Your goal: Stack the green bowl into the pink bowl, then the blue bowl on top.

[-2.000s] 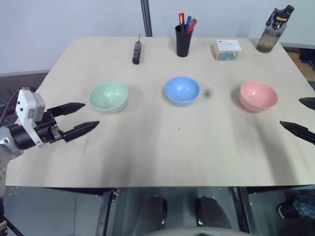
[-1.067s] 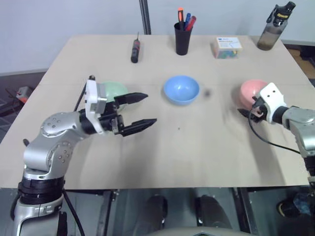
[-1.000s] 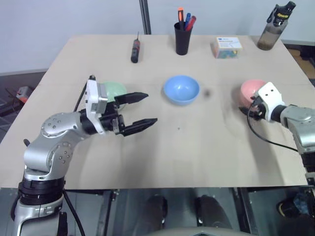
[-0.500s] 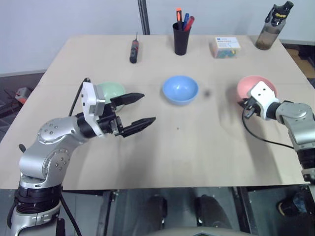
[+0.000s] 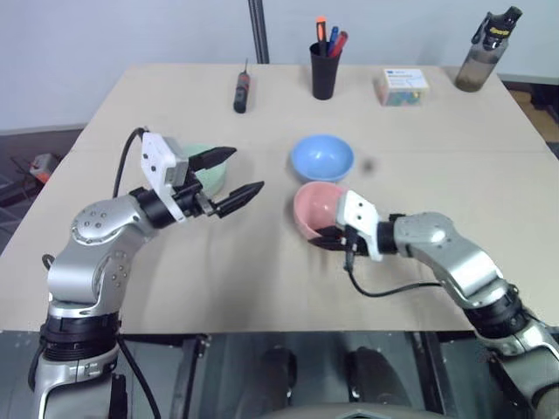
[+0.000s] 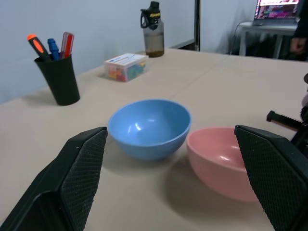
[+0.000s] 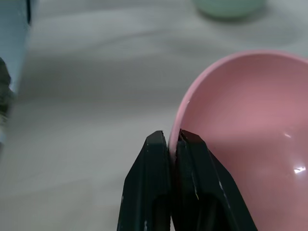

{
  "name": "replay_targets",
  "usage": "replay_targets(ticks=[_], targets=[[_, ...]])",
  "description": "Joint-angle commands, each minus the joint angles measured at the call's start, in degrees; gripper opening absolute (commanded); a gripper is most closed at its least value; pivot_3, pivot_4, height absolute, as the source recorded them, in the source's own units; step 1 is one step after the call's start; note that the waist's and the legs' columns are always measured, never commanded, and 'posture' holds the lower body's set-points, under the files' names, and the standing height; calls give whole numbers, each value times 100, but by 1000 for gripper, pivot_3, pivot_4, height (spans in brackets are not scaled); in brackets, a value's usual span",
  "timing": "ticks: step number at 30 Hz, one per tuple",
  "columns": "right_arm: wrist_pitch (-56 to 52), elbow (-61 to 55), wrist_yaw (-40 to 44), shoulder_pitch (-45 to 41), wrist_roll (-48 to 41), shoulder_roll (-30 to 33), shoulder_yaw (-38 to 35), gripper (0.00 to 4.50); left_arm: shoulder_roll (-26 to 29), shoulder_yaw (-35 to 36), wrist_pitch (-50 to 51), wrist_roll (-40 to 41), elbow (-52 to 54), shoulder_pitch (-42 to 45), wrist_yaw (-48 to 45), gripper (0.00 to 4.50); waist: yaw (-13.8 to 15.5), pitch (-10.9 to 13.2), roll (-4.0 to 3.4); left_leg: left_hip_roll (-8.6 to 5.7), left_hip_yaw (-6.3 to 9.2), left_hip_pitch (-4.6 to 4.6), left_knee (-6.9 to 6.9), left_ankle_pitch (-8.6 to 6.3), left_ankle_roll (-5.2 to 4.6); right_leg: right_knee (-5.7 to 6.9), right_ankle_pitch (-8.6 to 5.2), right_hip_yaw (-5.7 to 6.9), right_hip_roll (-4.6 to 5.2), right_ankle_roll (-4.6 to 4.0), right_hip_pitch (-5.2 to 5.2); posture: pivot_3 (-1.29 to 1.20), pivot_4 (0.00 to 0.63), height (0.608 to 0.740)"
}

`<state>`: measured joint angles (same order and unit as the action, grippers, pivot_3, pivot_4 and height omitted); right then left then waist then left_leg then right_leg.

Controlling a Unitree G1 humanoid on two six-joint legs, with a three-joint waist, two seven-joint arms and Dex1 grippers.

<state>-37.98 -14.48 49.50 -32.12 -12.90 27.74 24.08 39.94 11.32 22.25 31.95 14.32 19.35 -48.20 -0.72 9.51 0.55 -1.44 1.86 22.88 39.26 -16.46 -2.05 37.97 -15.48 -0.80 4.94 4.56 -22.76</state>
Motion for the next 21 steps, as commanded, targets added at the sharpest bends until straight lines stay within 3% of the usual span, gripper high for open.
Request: replay_targets(ticks=[1, 5, 7, 9, 12, 19, 21], targets=[[-60, 20, 51, -28, 123, 52, 93, 2025, 54, -27, -336, -743, 115, 30, 562, 4500, -4, 0, 0, 0, 1, 1, 0, 0, 0, -2, 0, 1, 0, 0, -2, 0, 150, 740], [-125, -580, -63, 129, -87, 141, -385, 3446, 350, -166, 135, -1320, 389, -114, 933, 4500, -6, 1, 0, -2, -1, 6, -4, 0, 0, -1, 0, -1, 0, 0, -8, 0, 150, 740], [78, -954, -149, 229, -286, 86, -772, 4469, 728, -409, 650, -1886, 564, -138, 1184, 4500, -11, 1, 0, 0, -3, 8, -7, 0, 0, 0, 0, -5, 0, 0, -12, 0, 150, 740], [290, -1185, -285, 265, -272, 90, -1027, 4469, 1192, -802, 1416, -2342, 706, -13, 1291, 4500, -13, 3, 2, 0, -2, 10, -7, 0, 0, 2, 0, -4, -4, 0, -14, 0, 150, 740], [368, -1510, -215, 405, -535, 216, -1418, 4469, 1601, -1341, 1694, -2913, 727, 220, 1270, 4500, 3, 3, 2, -1, -5, 5, -8, -1, -1, 4, -1, -7, -6, 1, -11, 0, 150, 740], [779, -1284, -381, 391, -341, 303, -1550, 4469, 1656, -2234, 2125, -3854, 276, 734, 1264, 4500, -16, 3, 3, -2, -7, 5, -7, 0, -1, 5, -1, -6, -9, 1, -9, 0, 150, 740], [876, -1196, -418, 341, -321, 281, -1547, 4500, 1576, -2382, 2205, -3968, 116, 856, 1229, 3971, -16, 4, 4, -2, -9, 5, -7, 0, -1, 5, -1, -9, -12, 1, -11, 0, 150, 740]])
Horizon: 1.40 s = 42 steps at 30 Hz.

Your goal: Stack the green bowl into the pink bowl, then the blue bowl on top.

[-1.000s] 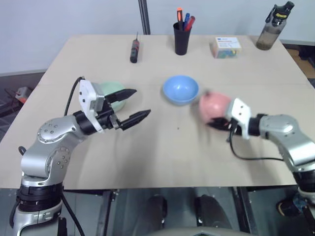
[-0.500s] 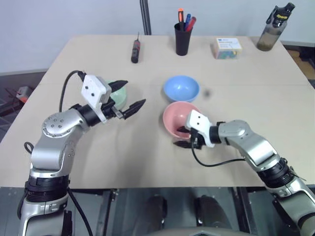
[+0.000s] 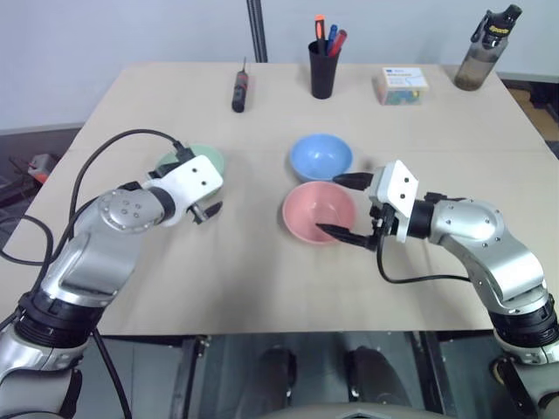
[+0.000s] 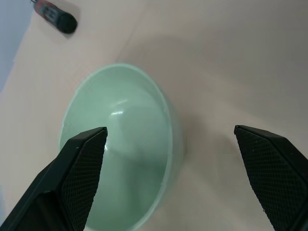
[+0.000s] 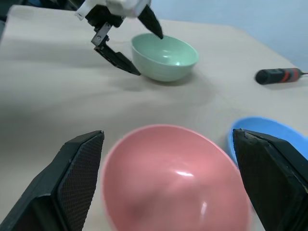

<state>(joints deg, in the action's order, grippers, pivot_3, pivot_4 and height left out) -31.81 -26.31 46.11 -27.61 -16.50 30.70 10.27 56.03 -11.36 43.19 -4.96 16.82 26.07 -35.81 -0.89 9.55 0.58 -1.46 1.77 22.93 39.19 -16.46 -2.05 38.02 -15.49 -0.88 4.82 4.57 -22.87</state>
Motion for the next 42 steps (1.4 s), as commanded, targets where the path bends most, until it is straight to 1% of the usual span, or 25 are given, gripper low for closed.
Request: replay_targets(ticks=[1, 2, 3, 5, 6, 8, 9, 10, 14, 18, 21, 24, 27, 30, 31, 32, 33, 34, 35, 37, 38, 39, 40, 41, 42], targets=[[315, 23, -87, -129, 54, -16, -158, 4500, -52, -157, 128, -310, -192, 222, -44, 3623, 0, 1, 1, 1, 0, 1, 0, 0, 0, 0, 0, 0, 0, 0, -1, 0, 150, 740], [369, 54, -79, -142, 62, -8, -155, 4500, -93, -188, 167, -333, -260, 277, -62, 3163, 0, 1, 1, 1, 0, 2, 0, 0, 0, 0, 0, 0, 0, 0, -1, 0, 150, 740], [403, 69, -78, -152, 68, -5, -146, 4500, -117, -198, 188, -351, -305, 308, -80, 2925, 4, 1, 1, 1, -1, 2, 0, 0, 0, 0, 0, -1, 0, 0, -1, 0, 150, 740], [457, 107, -73, -160, 66, 1, -148, 4500, -121, -241, 95, -411, -388, 364, -138, 2027, 9, 2, 2, 2, 0, 2, 1, 0, 0, -1, 0, 0, 1, 0, -1, 0, 150, 740], [494, 131, -73, -161, 77, 7, -149, 4500, -142, -250, 78, -433, -444, 416, -150, 1675, 9, 2, 3, 3, 0, 3, 1, 0, 0, -1, 0, 0, 2, 0, -1, 0, 150, 740], [532, 160, -84, -147, 74, 23, -186, 4500, -174, -242, 29, -452, -527, 499, -203, 834, 10, 2, 3, 3, 0, 3, 1, 0, 0, -1, 0, 0, 2, 0, -1, 0, 150, 740], [543, 168, -94, -131, 72, 37, -217, 4500, -180, -223, -41, -434, -551, 528, -256, 340, 10, 2, 3, 2, 0, 3, 1, 0, 0, -1, 0, 1, 2, 0, -1, 0, 150, 740], [548, 167, -101, -110, 72, 54, -243, 4500, -176, -183, -148, -388, -536, 532, -327, 137, 10, 2, 3, 3, 1, 3, 1, 0, 0, -1, 0, 1, 2, 0, -1, 0, 150, 740], [562, 132, -151, 21, 58, 153, -374, 4500, -272, 134, -229, 4, -305, 566, -658, 137, 15, 2, 3, 3, 1, 6, 2, 0, 0, -2, 0, 1, 5, 0, -2, 0, 150, 740], [521, -19, -186, 390, -60, 381, -773, 4500, -432, 430, -873, 911, 208, 803, -1507, 137, 37, 3, 6, 3, 8, 15, 5, 0, 0, -4, 0, 8, 8, 0, -4, 0, 150, 740], [529, -148, -199, 813, -79, 627, -1131, 4500, -497, 302, -1865, 1391, 341, 896, -2356, 137, 63, 4, 7, 1, 12, 21, 9, 0, 0, -7, 0, 13, 12, 0, -5, 0, 150, 740], [513, -306, -254, 1224, -73, 834, -1425, 4500, -799, 187, -2647, 1683, 202, 995, -2794, 137, 40, 4, 5, 0, 7, 20, 8, 0, -1, -8, 0, 8, 15, 0, -5, 0, 150, 740], [471, -424, -370, 1384, -37, 900, -1510, 4500, -1097, 59, -3120, 1843, -112, 1120, -3176, 137, 4, 4, 5, 5, -1, 10, 8, 0, 0, 1, 0, 1, 7, 0, -4, 0, 150, 740], [425, -524, -491, 1427, -50, 874, -1504, 4500, -1293, -35, -3321, 1998, -419, 1245, -3532, 137, -9, 4, 5, 6, -11, -2, 8, 0, -2, 8, 0, -9, 2, 0, 1, 0, 150, 740], [418, -534, -510, 1426, -53, 873, -1489, 4500, -1341, -25, -3383, 2047, -495, 1266, -3622, 687, -7, 4, 5, 7, -10, -1, 9, 0, -2, 7, 0, -8, 1, 0, 1, 0, 150, 740], [424, -532, -537, 1411, -35, 863, -1452, 4500, -1380, -79, -3360, 2037, -632, 1334, -3719, 849, -1, 4, 5, 6, -11, -1, 10, 0, -3, 7, 0, -9, 1, 0, 2, 0, 150, 740], [439, -532, -557, 1403, -10, 860, -1416, 4500, -1411, -136, -3406, 2036, -757, 1396, -3863, 1302, 6, 4, 5, 6, -10, 0, 11, 0, -3, 6, 0, -8, 1, 0, 2, 0, 150, 740], [469, -512, -569, 1379, 22, 858, -1373, 4500, -1458, -178, -3417, 2031, -895, 1473, -3956, 1591, 7, 4, 5, 5, -9, 0, 12, 0, -3, 5, 0, -7, 2, 0, 2, 0, 150, 740], [491, -482, -577, 1349, 42, 856, -1341, 4500, -1499, -190, -3417, 2063, -990, 1524, -4038, 2103, 8, 4, 5, 4, -9, 0, 12, 0, -3, 5, 0, -7, 2, 0, 3, 0, 150, 740], [552, -385, -559, 1281, 86, 872, -1287, 4500, -1527, -167, -3438, 2069, -1072, 1560, -4084, 2687, 10, 4, 5, 3, -8, 1, 13, 0, -3, 5, 0, -6, 2, 0, 4, 0, 150, 740], [618, -290, -530, 1231, 144, 903, -1250, 4500, -1515, -132, -3405, 2089, -1062, 1549, -4095, 3082, 9, 4, 5, 3, -7, 0, 13, 0, -3, 3, 0, -4, 2, 0, 6, 0, 150, 740], [757, -129, -484, 1152, 267, 962, -1184, 4500, -1518, -57, -3348, 2114, -1037, 1527, -4035, 3463, 0, 4, 5, 3, -7, 0, 13, 0, -3, 4, 0, -5, 2, 0, 6, 0, 150, 740], [941, 77, -435, 1055, 437, 1035, -1097, 4500, -1557, 62, -3334, 2127, -1022, 1503, -3886, 3961, -4, 4, 5, 4, -7, 0, 13, 0, -3, 3, 0, -5, 1, 0, 6, 0, 150, 740], [1079, 226, -401, 990, 553, 1085, -1039, 4500, -1592, 138, -3332, 2132, -1015, 1491, -3773, 4232, -4, 4, 5, 4, -7, 0, 13, 0, -3, 4, 0, -6, 1, 0, 6, 0, 150, 740], [1556, 721, -354, 747, 939, 1206, -816, 4500, -1683, 445, -3079, 2302, -986, 1415, -3399, 4365, 0, 4, 5, 4, -7, -2, 14, 0, -3, 4, 0, -5, 2, 0, 7, 0, 150, 740]])
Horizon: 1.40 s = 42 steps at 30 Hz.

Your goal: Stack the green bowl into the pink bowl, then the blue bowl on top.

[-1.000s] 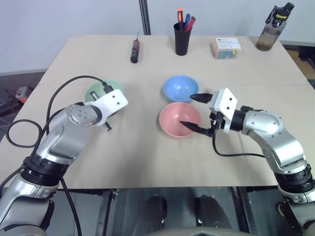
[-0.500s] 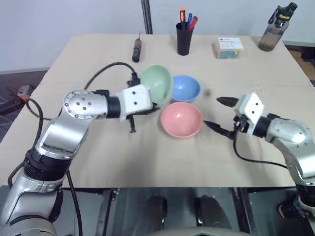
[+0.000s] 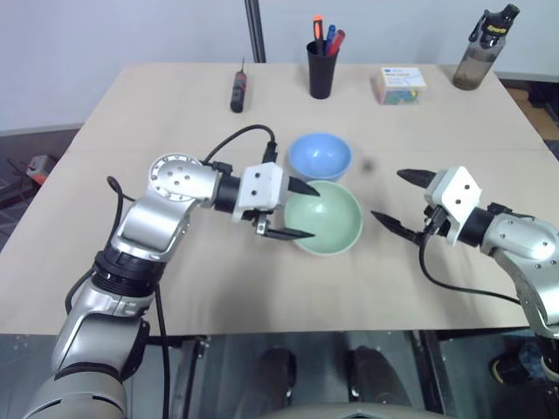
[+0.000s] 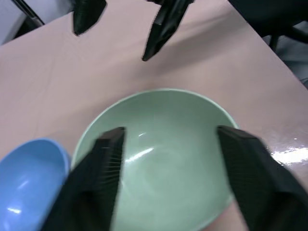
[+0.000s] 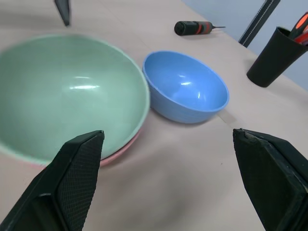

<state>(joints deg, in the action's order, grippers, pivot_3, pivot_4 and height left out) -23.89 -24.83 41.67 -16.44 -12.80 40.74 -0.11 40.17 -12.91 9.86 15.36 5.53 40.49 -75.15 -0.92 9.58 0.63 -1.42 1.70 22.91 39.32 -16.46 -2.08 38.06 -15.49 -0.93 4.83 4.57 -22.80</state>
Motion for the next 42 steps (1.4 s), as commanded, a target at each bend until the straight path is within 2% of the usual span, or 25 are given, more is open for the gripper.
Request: replay_targets(ticks=[1, 3, 4, 7, 11, 17, 21, 22, 23, 24, 25, 27, 30, 31, 35, 38, 42], targets=[[1239, 1064, 155, -623, 906, 284, 438, 4500, -164, 880, 420, 424, 174, -122, 828, 4365, -27, 0, 0, 0, 1, 0, 0, 0, 0, 0, 0, 1, 0, 0, 0, 0, 150, 740], [2194, 2138, 258, -1239, 1500, 324, 899, 4500, -190, 1431, 764, 773, 297, -480, 1201, 4365, -35, 0, 0, 2, -4, -4, 2, 0, 0, 2, 0, -4, 1, 1, 0, 0, 150, 740], [2598, 2636, 295, -1537, 1696, 256, 1085, 4500, -96, 1613, 809, 813, 381, -713, 1257, 4365, -137, 0, -4, 4, -4, -9, 1, 0, 0, 1, 0, -3, -2, 1, 1, 0, 150, 740], [3850, 4306, 345, -2536, 2269, -107, 1681, 4500, 112, 2287, 1217, 1181, 719, -1439, 1480, 4365, -228, 1, -4, 10, -13, -14, -6, 1, 2, 0, 0, -12, -5, 0, -2, 0, 150, 740], [5033, 6051, 259, -3480, 2685, -719, 2090, 4500, 184, 2851, 1478, 1435, 1173, -2316, 1823, 4365, -271, 3, 0, 18, -12, -4, -13, 2, 5, -4, 0, -13, -4, 0, -14, 0, 150, 740], [6082, 7956, -244, -4575, 3290, -1501, 2418, 4500, 112, 3424, 1698, 1684, 1934, -3345, 2384, 4365, -239, 5, 1, 7, -3, 0, -13, 2, 6, -8, 0, -5, 11, 0, -12, 0, 150, 740], [6412, 8714, -520, -5030, 3586, -1837, 2536, 4500, 119, 3620, 1814, 1787, 2355, -3724, 2706, 4365, -240, 5, 1, 10, 4, -2, -16, 6, 15, -6, 0, -1, 8, -2, -12, 0, 150, 740], [6465, 8842, -563, -5103, 3631, -1895, 2536, 3913, 127, 3657, 1830, 1792, 2421, -3791, 2773, 4471, -235, 5, 1, 10, 5, -3, -17, 6, 16, -5, 0, 0, 7, -2, -12, 0, 150, 740], [6505, 8943, -584, -5158, 3670, -1938, 2542, 3691, 124, 3695, 1843, 1806, 2471, -3846, 2826, 4471, -232, 5, 0, 9, 5, -3, -17, 6, 16, -5, 0, 0, 8, -2, -12, 0, 150, 740], [6535, 9029, -608, -5214, 3727, -1973, 2570, 3210, 122, 3732, 1854, 1812, 2522, -3898, 2870, 4471, -235, 5, 0, 8, 6, -3, -17, 6, 16, -6, 0, 1, 8, -2, -12, 0, 150, 740], [6559, 9114, -636, -5264, 3782, -2008, 2591, 2998, 121, 3763, 1865, 1828, 2559, -3937, 2904, 4471, -229, 6, -1, 7, 5, -3, -17, 6, 16, -6, 0, 0, 9, -2, -11, 0, 150, 740], [6614, 9218, -640, -5317, 3841, -2040, 2607, 2279, 120, 3786, 1875, 1872, 2623, -3995, 2972, 4471, -254, 7, -2, 5, 6, -3, -17, 6, 16, -5, 0, 0, 9, -2, -11, 0, 150, 740], [6701, 9288, -657, -5368, 3918, -2018, 2597, 912, 125, 3759, 1847, 1890, 2638, -4020, 3046, 4471, -292, 7, -3, 6, 5, -4, -19, 7, 17, -4, 0, -1, 7, -2, -12, 0, 150, 740], [6738, 9278, -607, -5375, 3927, -1963, 2586, 650, 126, 3725, 1833, 1887, 2606, -3991, 3065, 4471, -293, 7, -3, 6, 5, -4, -19, 7, 17, -4, 0, -1, 6, -2, -12, 0, 150, 740], [6824, 9110, -362, -5377, 3764, -1697, 2412, 650, 102, 3563, 1767, 1850, 2486, -3880, 3097, 4471, -281, 8, -5, 6, 5, -4, -20, 7, 17, -4, 0, -1, 7, -2, -12, 0, 150, 740], [6774, 8736, 114, -5311, 3357, -1421, 2133, 650, 80, 3415, 1704, 1804, 2355, -3732, 3088, 4471, -274, 9, -7, 4, 5, -3, -19, 7, 17, -5, 0, -1, 9, -2, -11, 0, 150, 740], [5997, 7393, 1228, -4771, 2201, -1157, 1600, 650, 52, 3250, 1599, 1721, 2082, -3518, 3048, 4471, -264, 11, -10, 7, 5, -4, -23, 7, 17, -5, 0, -2, 8, -2, -11, 0, 150, 740]])
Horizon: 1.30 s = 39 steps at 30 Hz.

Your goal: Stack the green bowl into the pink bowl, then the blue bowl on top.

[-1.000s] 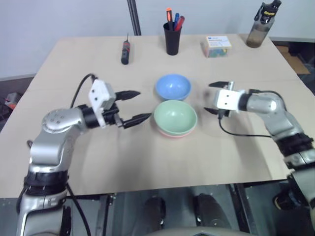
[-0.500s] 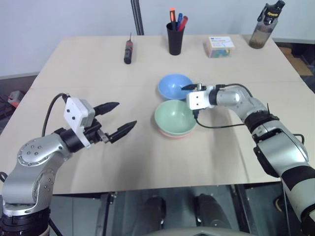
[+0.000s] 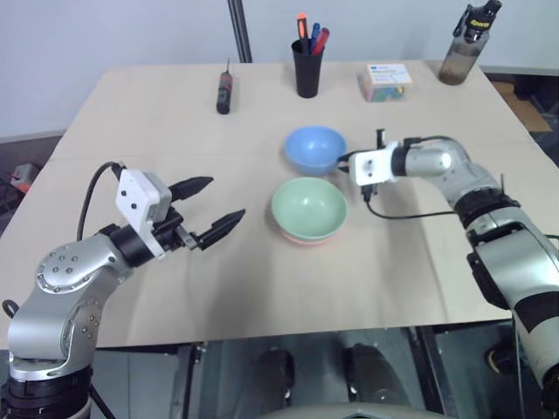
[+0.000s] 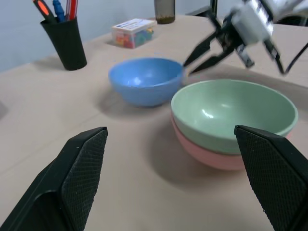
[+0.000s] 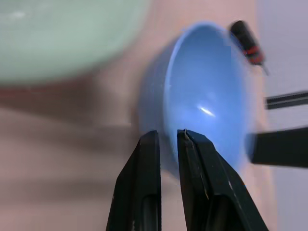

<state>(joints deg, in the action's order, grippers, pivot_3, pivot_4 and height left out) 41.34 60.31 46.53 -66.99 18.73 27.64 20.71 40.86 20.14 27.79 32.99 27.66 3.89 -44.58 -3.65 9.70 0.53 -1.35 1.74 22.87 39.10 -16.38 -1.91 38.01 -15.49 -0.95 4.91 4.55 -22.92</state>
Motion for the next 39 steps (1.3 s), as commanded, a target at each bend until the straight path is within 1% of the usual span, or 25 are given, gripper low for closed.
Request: replay_targets(ticks=[1, 4, 5, 6, 7, 8, 9, 10, 12, 18, 21, 23, 24, 26, 31, 35, 37, 39], targets=[[-665, -1527, 868, 465, -1039, 264, -513, 650, -27, -103, -234, -66, -207, 197, -25, 4471, 0, 0, 0, 3, 3, 0, 0, 0, 0, -1, 0, 3, 0, 0, 2, 0, 150, 740], [-1041, -2276, 1100, 857, -975, 506, -446, 650, -82, -294, -340, -117, -399, 366, -86, 4471, 31, 0, -1, 2, 1, 1, -1, -1, -1, -1, 0, 1, 3, 0, 1, 0, 150, 740], [-1239, -2391, 1280, 921, -1015, 526, -406, 650, -97, -359, -371, -132, -449, 416, -105, 4471, 35, 0, 0, 0, 1, 1, -1, -1, -1, 0, 0, 1, 4, 0, 1, 0, 150, 740], [-1256, -2382, 1215, 923, -919, 512, -378, 650, -111, -421, -401, -139, -487, 465, -130, 4471, 34, 0, -1, -1, -1, 1, 0, -1, -1, 0, 0, 0, 4, 0, 1, 0, 150, 740], [-1246, -2301, 1128, 887, -831, 473, -363, 1171, -125, -483, -421, -159, -536, 529, -145, 4471, 35, 0, -1, -1, -3, 0, 1, -1, -1, 2, 0, -2, 4, 0, 0, 0, 150, 740], [-1257, -2221, 1071, 846, -762, 426, -340, 1459, -129, -528, -435, -165, -574, 583, -161, 4471, 37, 0, -1, -1, -4, 0, 1, -1, -1, 5, 0, -3, 5, 0, 0, 0, 150, 740], [-1225, -2105, 991, 790, -656, 381, -295, 1863, -130, -559, -438, -169, -607, 631, -165, 4471, 35, 0, -2, 0, -3, 0, 2, 0, -1, 6, 0, -3, 3, 0, -2, 0, 150, 740], [-1095, -1947, 730, 693, -465, 320, -240, 2311, -126, -568, -439, -173, -638, 669, -165, 4471, 34, 0, -2, 0, -4, 0, 2, 0, -1, 6, 0, -3, 3, 0, -2, 0, 150, 740], [-711, -1522, -54, 459, 80, 167, -75, 3064, -106, -534, -443, -164, -637, 653, -165, 4471, 17, 0, -2, 0, -7, 0, 1, 0, -1, 7, 0, -7, 2, 0, -7, 0, 150, 740], [-150, -183, -1398, -101, 932, -323, 371, 3064, -100, -378, -392, -126, -338, 322, -59, 4471, -6, 0, -1, -1, -15, 4, -7, 0, 0, 3, 0, -13, 1, 0, -16, 0, 150, 740], [-143, 445, -1929, -305, 1278, -656, 608, 3064, -113, -236, -342, -91, -100, 83, 85, 4471, -20, 0, -1, -1, -14, 5, -8, 0, 0, 1, 0, -12, 1, 0, -16, 0, 150, 740], [-160, 770, -2138, -407, 1418, -833, 709, 3064, -108, -119, -306, -62, 50, -76, 180, 4471, -30, 0, -2, 1, -15, 4, -9, 1, 2, 3, 0, -13, -1, 0, -16, 0, 150, 740], [-148, 871, -2207, -443, 1458, -871, 730, 2839, -102, -88, -294, -48, 90, -119, 207, 4471, -30, 0, -2, 1, -15, 2, -9, 1, 2, 3, 0, -13, -1, 0, -15, 0, 150, 740], [-97, 1017, -2231, -493, 1515, -902, 776, 2162, -93, 8, -256, -8, 197, -241, 261, 4471, -21, 1, -2, 0, -13, 3, -9, 2, 3, 4, 0, -12, -1, 0, -16, 0, 150, 740], [4, 1154, -2227, -554, 1540, -915, 767, 74, -117, 123, -207, 36, 361, -411, 362, 4471, -27, 1, -3, -1, -12, 3, -9, 2, 3, 3, 0, -11, -1, 0, -15, 0, 150, 740], [115, 1139, -2067, -619, 1422, -828, 657, 17, -123, 99, -243, 98, 391, -408, 356, 4471, -30, 1, -3, 0, -12, 2, -10, 2, 4, 5, 0, -12, -2, -1, -15, 0, 150, 740], [179, 1062, -1675, -644, 1117, -743, 438, 17, -84, 134, -289, 182, 367, -419, 235, 4471, -30, 1, -4, 0, -13, 2, -9, 2, 4, 5, 0, -12, -2, -1, -15, 0, 150, 740], [180, 919, -976, -601, 568, -674, 93, 17, -28, 187, -333, 233, 336, -458, 100, 4471, -25, 2, -4, 0, -12, 2, -10, 2, 3, 3, 0, -12, -2, 0, -15, 0, 150, 740]])
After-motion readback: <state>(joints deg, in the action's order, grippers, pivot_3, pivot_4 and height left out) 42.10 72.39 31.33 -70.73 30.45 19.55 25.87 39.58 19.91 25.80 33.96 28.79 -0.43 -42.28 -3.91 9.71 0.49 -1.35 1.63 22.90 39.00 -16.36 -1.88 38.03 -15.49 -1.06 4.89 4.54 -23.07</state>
